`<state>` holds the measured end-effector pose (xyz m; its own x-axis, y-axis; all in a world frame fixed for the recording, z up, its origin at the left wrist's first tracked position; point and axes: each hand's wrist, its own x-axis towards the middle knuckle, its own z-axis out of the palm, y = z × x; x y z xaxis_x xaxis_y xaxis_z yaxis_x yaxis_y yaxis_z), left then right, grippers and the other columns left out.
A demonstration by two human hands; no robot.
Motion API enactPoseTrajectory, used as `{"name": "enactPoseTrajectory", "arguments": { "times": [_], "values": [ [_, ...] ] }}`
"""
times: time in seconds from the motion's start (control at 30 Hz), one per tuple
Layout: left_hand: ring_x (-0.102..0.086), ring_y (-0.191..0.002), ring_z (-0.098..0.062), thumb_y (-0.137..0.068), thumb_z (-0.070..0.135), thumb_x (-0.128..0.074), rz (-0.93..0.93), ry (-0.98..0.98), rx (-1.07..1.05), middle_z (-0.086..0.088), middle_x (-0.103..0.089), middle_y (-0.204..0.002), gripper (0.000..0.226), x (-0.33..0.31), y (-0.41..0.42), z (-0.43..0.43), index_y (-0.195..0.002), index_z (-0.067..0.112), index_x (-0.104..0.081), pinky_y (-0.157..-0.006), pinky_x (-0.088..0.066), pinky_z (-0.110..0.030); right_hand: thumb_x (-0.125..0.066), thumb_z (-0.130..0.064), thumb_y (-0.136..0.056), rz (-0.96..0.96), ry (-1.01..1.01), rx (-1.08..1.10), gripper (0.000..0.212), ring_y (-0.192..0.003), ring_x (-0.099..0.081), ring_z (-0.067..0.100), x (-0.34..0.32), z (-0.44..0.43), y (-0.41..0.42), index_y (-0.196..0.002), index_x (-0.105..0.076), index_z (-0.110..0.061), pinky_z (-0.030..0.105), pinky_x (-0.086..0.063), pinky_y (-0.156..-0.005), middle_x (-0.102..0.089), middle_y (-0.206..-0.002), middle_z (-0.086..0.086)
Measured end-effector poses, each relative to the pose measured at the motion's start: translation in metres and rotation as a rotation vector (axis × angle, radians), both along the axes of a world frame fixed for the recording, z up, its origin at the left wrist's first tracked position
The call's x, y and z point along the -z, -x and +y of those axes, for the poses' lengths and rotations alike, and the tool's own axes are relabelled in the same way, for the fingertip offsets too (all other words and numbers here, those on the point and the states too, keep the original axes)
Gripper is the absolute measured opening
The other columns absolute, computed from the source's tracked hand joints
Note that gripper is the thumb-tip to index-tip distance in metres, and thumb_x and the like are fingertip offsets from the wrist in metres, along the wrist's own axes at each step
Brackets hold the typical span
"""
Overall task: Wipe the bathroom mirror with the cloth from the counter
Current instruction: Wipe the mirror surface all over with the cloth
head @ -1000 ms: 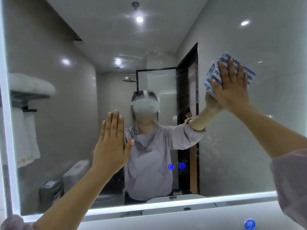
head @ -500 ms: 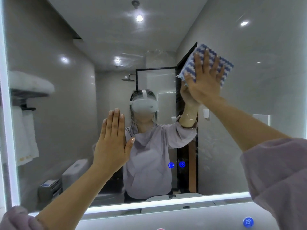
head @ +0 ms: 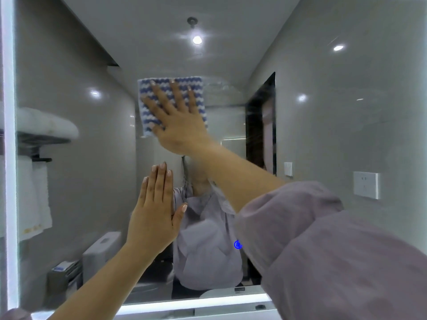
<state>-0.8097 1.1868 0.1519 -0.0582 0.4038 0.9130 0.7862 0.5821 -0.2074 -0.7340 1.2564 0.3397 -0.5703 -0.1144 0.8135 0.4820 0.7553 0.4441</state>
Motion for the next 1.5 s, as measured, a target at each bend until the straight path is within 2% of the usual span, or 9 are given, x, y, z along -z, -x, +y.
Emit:
{"name": "enactPoseTrajectory", "arguments": {
  "times": [0.1, 0.33, 0.5, 0.83, 0.97, 1.17, 1.3, 1.5],
  "values": [
    [-0.008, -0.149, -0.035, -0.100, 0.051, -0.004, -0.003, -0.001, -0.006, -0.023, -0.004, -0.160, 0.076, 0.000, 0.001, 0.001, -0.150, -0.005, -0.009, -0.121, -0.006, -0.043, -0.019, -0.048, -0.101, -0.002, -0.011, -0.009, 0.060, -0.146, 0.018, 0.032, 0.000, -0.005, 0.007, -0.153, 0.004, -0.030, 0.054, 0.011, -0.116, 0.013, -0.161, -0.001],
    [-0.008, -0.149, -0.036, -0.101, 0.051, -0.005, 0.007, -0.006, 0.018, -0.023, -0.004, -0.160, 0.076, -0.002, -0.001, -0.001, -0.150, -0.007, -0.011, -0.122, -0.003, -0.042, -0.017, -0.047, -0.102, 0.019, -0.033, -0.001, 0.057, -0.147, 0.014, 0.027, -0.004, 0.010, -0.007, -0.153, 0.002, -0.031, 0.046, 0.016, -0.115, 0.009, -0.162, -0.004],
    [-0.008, -0.149, -0.036, -0.101, 0.051, -0.006, 0.013, -0.009, 0.022, -0.024, -0.005, -0.160, 0.076, -0.002, -0.002, -0.001, -0.150, -0.007, -0.012, -0.122, -0.006, -0.043, -0.016, -0.047, -0.102, 0.063, -0.007, 0.012, 0.056, -0.148, 0.013, 0.025, -0.008, 0.031, -0.027, -0.153, 0.001, -0.032, 0.044, 0.014, -0.117, 0.007, -0.162, -0.005],
    [-0.004, -0.150, -0.035, -0.100, 0.052, -0.007, 0.017, -0.011, 0.032, -0.023, -0.003, -0.161, 0.077, -0.002, 0.000, 0.000, -0.150, -0.006, -0.009, -0.122, -0.004, -0.043, -0.016, -0.050, -0.102, 0.227, 0.189, 0.050, 0.057, -0.147, 0.014, 0.022, -0.008, 0.107, -0.107, -0.152, 0.003, -0.031, 0.042, 0.013, -0.118, 0.010, -0.161, -0.004],
    [-0.003, -0.150, -0.035, -0.099, 0.052, -0.008, 0.016, -0.008, 0.036, -0.023, -0.001, -0.161, 0.078, -0.002, 0.000, 0.001, -0.151, -0.006, -0.007, -0.122, -0.003, -0.043, -0.016, -0.049, -0.102, 0.294, 0.274, 0.079, 0.058, -0.147, 0.016, 0.023, -0.005, 0.134, -0.141, -0.153, 0.005, -0.030, 0.038, 0.018, -0.115, 0.013, -0.161, -0.003],
    [-0.004, -0.149, -0.036, -0.099, 0.051, -0.009, 0.029, -0.012, 0.034, -0.024, -0.001, -0.160, 0.077, -0.001, 0.001, 0.002, -0.150, -0.007, -0.008, -0.122, -0.004, -0.045, -0.016, -0.050, -0.101, 0.407, 0.428, 0.136, 0.060, -0.147, 0.016, 0.021, 0.003, 0.172, -0.168, -0.152, 0.009, -0.031, 0.042, 0.011, -0.119, 0.014, -0.161, -0.003],
    [-0.004, -0.149, -0.037, -0.099, 0.050, -0.010, 0.026, -0.015, 0.038, -0.024, -0.002, -0.160, 0.077, -0.001, 0.001, 0.004, -0.150, -0.007, -0.007, -0.122, -0.004, -0.045, -0.016, -0.048, -0.102, 0.482, 0.456, 0.123, 0.057, -0.147, 0.016, 0.022, 0.004, 0.168, -0.157, -0.151, 0.008, -0.034, 0.043, 0.013, -0.117, 0.013, -0.161, -0.002],
    [-0.003, -0.150, -0.036, -0.099, 0.050, -0.011, 0.025, -0.023, 0.064, -0.024, -0.002, -0.160, 0.076, -0.001, 0.002, 0.003, -0.150, -0.007, -0.008, -0.123, -0.003, -0.045, -0.016, -0.047, -0.102, 0.601, 0.498, 0.140, 0.059, -0.147, 0.015, 0.029, 0.006, 0.150, -0.135, -0.152, 0.008, -0.027, 0.049, 0.011, -0.118, 0.013, -0.161, 0.001]
  ]
}}
